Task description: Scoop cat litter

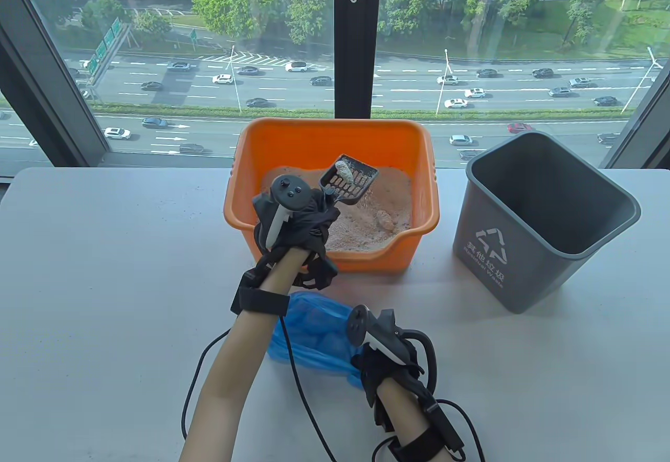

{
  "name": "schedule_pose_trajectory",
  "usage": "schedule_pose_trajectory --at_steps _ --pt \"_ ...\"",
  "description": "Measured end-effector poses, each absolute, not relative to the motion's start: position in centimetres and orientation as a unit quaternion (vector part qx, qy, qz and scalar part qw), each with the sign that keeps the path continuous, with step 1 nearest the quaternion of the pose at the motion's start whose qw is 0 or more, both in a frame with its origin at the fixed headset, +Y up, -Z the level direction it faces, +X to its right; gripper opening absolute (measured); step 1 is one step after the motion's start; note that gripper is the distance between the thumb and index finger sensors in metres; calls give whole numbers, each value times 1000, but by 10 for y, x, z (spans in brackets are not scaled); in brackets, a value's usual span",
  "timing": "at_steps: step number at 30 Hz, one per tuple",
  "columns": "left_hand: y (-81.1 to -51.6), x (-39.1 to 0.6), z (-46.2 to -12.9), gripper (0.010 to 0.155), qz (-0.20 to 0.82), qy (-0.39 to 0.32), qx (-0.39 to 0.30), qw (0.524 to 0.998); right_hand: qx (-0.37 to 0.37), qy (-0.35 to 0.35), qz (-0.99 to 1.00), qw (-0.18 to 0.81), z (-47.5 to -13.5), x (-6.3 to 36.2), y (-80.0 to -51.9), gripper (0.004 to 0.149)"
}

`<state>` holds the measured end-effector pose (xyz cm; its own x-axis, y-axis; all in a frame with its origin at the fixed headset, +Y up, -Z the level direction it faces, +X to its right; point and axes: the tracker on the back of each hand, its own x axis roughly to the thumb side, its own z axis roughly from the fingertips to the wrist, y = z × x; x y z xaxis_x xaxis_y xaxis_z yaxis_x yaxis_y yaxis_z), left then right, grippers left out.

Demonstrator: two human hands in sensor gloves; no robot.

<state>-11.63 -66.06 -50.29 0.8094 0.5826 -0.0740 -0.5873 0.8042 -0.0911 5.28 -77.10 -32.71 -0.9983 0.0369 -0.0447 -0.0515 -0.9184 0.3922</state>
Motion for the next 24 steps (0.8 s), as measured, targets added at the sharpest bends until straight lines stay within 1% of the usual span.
schedule_pose_trajectory --at_steps 1,3,4,6,8,11,12,14,15,16,17,19,24 --pt "-657 -118 -501 58 282 17 -76 956 -18 201 979 22 -327 53 -771 72" --pt "-652 -123 -496 58 320 36 -14 947 -18 201 979 22 -327 53 -771 72" --pt "-650 -122 -496 58 329 30 -2 944 -18 201 979 23 -327 53 -771 72" --pt "-643 -124 -494 58 283 31 -46 957 -18 201 979 22 -327 53 -771 72" --pt "-641 -123 -490 58 308 36 -7 951 -18 201 979 22 -327 53 -771 72" --pt "-638 -115 -488 58 239 -13 -76 968 -19 201 979 23 -327 53 -771 71" --pt "-635 -117 -484 58 248 -8 -67 966 -19 201 979 22 -327 53 -771 72" --pt "-631 -121 -480 58 304 17 24 952 -19 201 979 22 -327 53 -771 72" --pt "-629 -122 -481 58 299 16 11 954 -19 201 979 21 -327 53 -771 72" --pt "-628 -123 -482 58 281 9 -35 959 -19 201 979 20 -327 53 -771 72" --pt "-628 -124 -481 58 278 8 -53 959 -19 202 979 21 -327 53 -771 72" --pt "-626 -127 -477 58 289 7 -20 957 -19 202 979 22 -327 53 -771 72" --pt "-620 -137 -464 58 282 -7 -46 958 -19 202 979 22 -327 53 -771 72"
